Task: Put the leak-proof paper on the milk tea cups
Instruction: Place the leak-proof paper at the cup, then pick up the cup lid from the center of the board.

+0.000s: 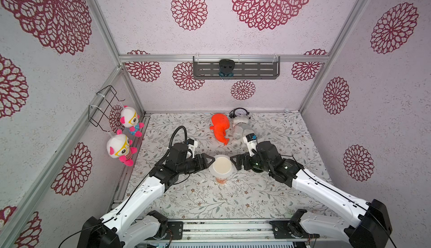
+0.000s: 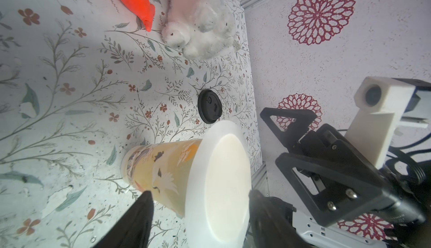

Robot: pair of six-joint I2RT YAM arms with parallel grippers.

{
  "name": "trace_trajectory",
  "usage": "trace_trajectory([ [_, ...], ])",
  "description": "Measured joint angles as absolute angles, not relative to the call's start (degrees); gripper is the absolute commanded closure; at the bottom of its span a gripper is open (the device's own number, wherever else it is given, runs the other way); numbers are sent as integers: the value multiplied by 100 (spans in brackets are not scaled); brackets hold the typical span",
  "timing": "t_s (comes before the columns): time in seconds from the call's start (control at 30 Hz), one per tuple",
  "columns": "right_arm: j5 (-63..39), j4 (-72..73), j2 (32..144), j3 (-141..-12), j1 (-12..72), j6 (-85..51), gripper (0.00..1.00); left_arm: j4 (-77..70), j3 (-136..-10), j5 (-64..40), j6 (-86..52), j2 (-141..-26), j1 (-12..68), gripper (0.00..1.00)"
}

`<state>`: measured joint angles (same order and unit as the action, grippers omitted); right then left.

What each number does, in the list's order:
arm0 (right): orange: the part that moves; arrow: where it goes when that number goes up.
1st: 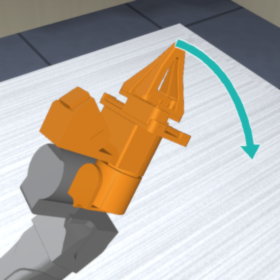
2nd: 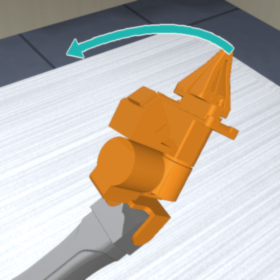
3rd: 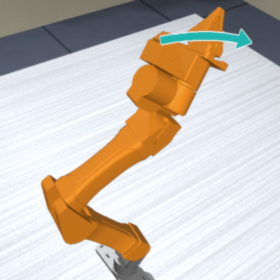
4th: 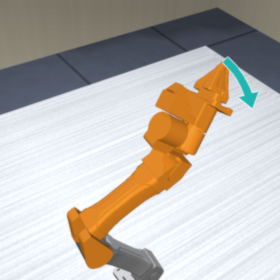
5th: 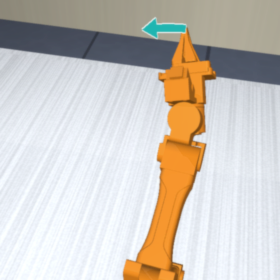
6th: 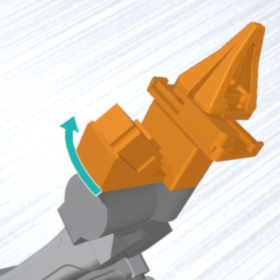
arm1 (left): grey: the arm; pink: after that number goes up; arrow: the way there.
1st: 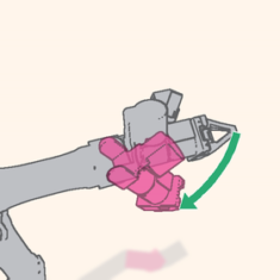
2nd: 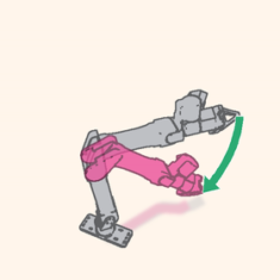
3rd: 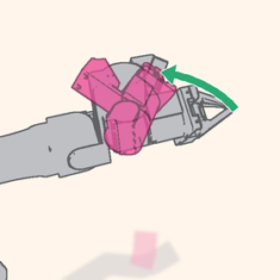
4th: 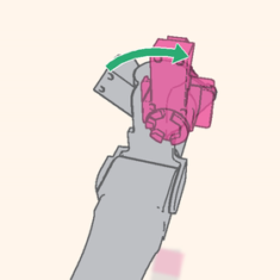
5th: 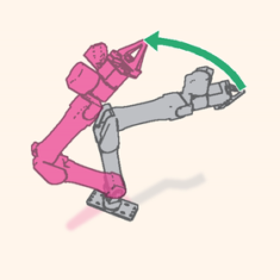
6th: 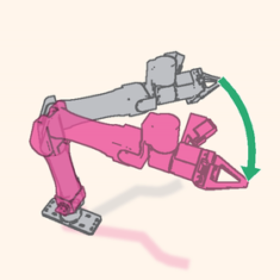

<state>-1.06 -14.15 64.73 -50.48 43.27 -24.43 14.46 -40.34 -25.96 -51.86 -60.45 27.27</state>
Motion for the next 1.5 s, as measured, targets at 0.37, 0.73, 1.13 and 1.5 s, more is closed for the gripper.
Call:
trace_trajectory([
  [0.37, 1343, -2722, 5872, -4840, 3347, -2486, 2, 1837, -4453, -2324, -4646, -5839, 2123, 2],
  [0.73, 1107, -2685, 7968, -4659, 2709, -2386, 16, 1933, -4571, -1914, -4163, -5889, 1935, 2],
  [1.13, 694, -2102, 9174, -5168, 2462, -2294, 17, 2003, -4569, -1898, -4023, -5942, 1680, 2],
  [1.5, 696, -2003, 9509, -5271, 2462, -2239, 26, 2023, -4512, -1942, -4001, -5953, 1608, 2],
])
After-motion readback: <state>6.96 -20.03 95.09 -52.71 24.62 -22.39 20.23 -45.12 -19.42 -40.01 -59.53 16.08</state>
